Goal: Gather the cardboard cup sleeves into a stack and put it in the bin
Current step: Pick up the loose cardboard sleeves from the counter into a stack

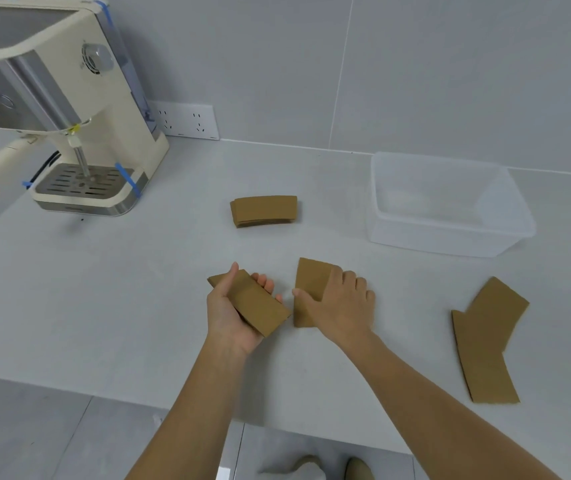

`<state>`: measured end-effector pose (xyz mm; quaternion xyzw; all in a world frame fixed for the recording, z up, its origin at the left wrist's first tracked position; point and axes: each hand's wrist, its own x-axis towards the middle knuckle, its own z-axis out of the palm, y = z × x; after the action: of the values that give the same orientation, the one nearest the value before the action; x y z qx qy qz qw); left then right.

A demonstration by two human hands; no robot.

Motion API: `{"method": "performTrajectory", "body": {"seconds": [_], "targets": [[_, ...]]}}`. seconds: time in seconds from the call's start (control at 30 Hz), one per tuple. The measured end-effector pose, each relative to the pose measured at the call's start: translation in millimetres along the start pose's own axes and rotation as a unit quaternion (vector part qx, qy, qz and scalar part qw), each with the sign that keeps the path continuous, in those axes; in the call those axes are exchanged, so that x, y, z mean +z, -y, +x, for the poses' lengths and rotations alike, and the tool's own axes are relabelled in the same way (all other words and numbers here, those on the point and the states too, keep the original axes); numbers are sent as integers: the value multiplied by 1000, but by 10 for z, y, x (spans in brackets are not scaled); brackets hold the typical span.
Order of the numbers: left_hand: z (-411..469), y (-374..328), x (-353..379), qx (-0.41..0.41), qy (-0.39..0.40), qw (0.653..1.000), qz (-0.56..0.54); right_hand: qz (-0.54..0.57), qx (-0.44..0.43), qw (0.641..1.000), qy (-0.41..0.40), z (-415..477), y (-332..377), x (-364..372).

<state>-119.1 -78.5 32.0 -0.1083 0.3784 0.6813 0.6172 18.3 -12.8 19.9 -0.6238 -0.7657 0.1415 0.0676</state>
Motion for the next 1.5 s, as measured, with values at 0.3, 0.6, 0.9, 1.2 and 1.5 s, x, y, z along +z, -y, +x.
{"method": "performTrajectory", "body": {"seconds": [0.3, 0.6, 0.9, 1.2, 1.5], "targets": [[73, -17, -49, 9, 5, 1000, 1, -93, -57, 994, 8, -97, 22, 195], [132, 55, 78, -15, 14, 999, 32, 66, 18, 986, 151, 183, -101, -376], [135, 270, 432, -39, 96, 994, 42, 261, -29, 963, 63, 87, 16, -845], [124, 571, 698, -71, 170, 981, 59, 245, -106, 963, -28, -157, -173, -552], [207, 1016, 844, -107, 135, 971, 164, 259, -90, 959, 74, -171, -705, -670]]}}
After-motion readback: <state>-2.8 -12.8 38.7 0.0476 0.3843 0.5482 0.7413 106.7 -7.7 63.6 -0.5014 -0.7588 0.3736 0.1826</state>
